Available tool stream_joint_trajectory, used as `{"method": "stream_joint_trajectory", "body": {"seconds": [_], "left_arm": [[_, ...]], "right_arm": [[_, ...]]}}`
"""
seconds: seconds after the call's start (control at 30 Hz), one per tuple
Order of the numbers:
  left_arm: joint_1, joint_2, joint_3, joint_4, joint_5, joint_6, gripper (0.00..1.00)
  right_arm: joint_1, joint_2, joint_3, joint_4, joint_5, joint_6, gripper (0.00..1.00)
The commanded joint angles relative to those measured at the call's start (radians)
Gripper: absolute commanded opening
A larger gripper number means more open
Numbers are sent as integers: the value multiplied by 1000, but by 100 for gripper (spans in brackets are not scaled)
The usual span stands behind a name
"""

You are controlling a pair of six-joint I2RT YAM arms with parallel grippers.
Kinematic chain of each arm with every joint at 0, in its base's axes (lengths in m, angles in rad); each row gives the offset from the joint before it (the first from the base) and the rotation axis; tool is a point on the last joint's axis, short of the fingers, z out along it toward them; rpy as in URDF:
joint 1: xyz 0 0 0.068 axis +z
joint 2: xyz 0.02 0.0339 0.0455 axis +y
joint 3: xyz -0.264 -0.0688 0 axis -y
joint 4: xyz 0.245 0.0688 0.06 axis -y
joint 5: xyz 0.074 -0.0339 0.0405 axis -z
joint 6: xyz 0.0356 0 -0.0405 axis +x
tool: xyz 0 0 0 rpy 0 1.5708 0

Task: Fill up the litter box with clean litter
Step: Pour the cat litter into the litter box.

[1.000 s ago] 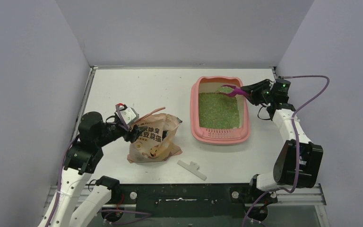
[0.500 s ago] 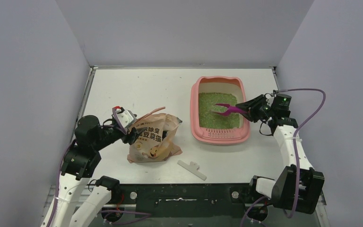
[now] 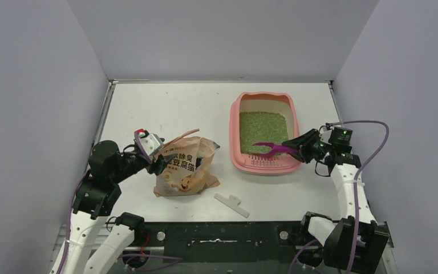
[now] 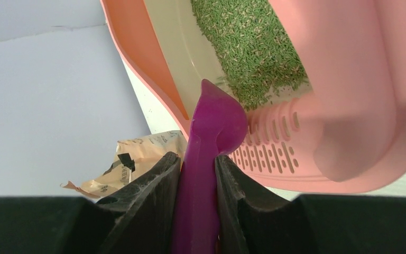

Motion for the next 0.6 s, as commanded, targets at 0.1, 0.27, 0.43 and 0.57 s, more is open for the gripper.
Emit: {"method": "stream_joint_trajectory", "body": {"seconds": [0.1, 0.27, 0.43, 0.57], "left_arm": [[-5, -8, 32, 18, 17, -10, 57], [-5, -9, 29, 21, 21, -10, 58], [-4, -13, 28, 19, 21, -9, 58], [-4, -25, 28, 7, 15, 2, 58]], "right_arm": [[-92, -58, 34, -145, -62, -121, 0], [-181, -83, 58, -267, -71, -212, 0], [-231, -99, 76, -336, -25, -250, 0], [-261, -108, 130, -387, 26, -283, 0]]}}
